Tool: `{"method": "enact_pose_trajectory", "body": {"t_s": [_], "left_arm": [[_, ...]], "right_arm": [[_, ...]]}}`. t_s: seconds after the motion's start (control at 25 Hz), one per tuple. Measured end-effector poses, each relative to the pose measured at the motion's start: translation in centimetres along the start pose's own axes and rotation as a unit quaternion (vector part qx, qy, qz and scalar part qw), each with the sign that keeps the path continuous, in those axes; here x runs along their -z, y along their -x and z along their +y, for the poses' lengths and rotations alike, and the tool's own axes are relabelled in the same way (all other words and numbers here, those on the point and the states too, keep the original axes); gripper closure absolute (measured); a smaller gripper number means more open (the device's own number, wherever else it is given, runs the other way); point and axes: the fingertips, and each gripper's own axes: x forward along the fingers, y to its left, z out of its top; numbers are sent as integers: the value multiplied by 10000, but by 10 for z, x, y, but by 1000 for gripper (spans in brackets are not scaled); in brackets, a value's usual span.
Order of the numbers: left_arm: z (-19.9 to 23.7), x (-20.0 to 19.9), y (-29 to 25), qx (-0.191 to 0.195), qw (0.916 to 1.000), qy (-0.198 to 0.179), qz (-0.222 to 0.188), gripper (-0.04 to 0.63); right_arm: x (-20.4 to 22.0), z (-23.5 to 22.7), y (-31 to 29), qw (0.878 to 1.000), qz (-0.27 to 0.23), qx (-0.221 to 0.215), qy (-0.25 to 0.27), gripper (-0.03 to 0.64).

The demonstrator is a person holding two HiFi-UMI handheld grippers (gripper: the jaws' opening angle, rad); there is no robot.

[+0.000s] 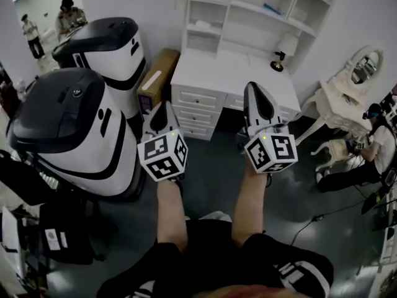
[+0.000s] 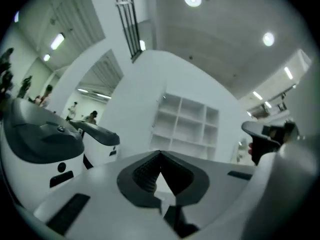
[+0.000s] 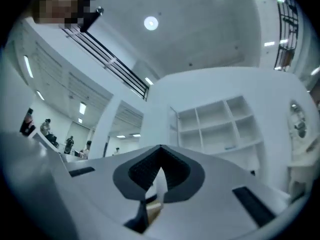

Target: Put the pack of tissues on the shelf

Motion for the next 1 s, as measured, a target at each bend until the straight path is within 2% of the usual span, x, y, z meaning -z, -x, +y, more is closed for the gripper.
{"method": "enact_pose_trajectory", "body": {"t_s": [0.08, 0.12, 0.2, 0.28, 0.52, 0.76, 1.0], "left_arm": [[-11, 39, -8, 144, 9972, -519, 515, 584], [-19, 44, -10, 271, 9958, -660, 571, 584], [-37, 42, -8, 585, 9950, -681, 436, 586], [-50, 41, -7, 781, 9941, -672, 334, 584], [-76, 49, 0, 1148, 9901, -719, 376, 585], [-70, 56, 5, 1203, 9899, -595, 459, 585], [-56, 58, 3, 1109, 9911, -578, 461, 584]], "right_arm": [[61, -14, 12, 9960, 728, 406, -305, 604], [84, -15, 17, 9931, 1016, 451, -384, 604], [107, -17, 26, 9897, 1306, 456, -364, 604], [108, -20, 29, 9898, 1292, 468, -365, 604], [115, -19, 32, 9891, 1317, 400, -516, 604], [127, -6, 30, 9876, 1355, 272, -738, 604], [135, 8, 24, 9878, 1431, 90, -607, 604]]}}
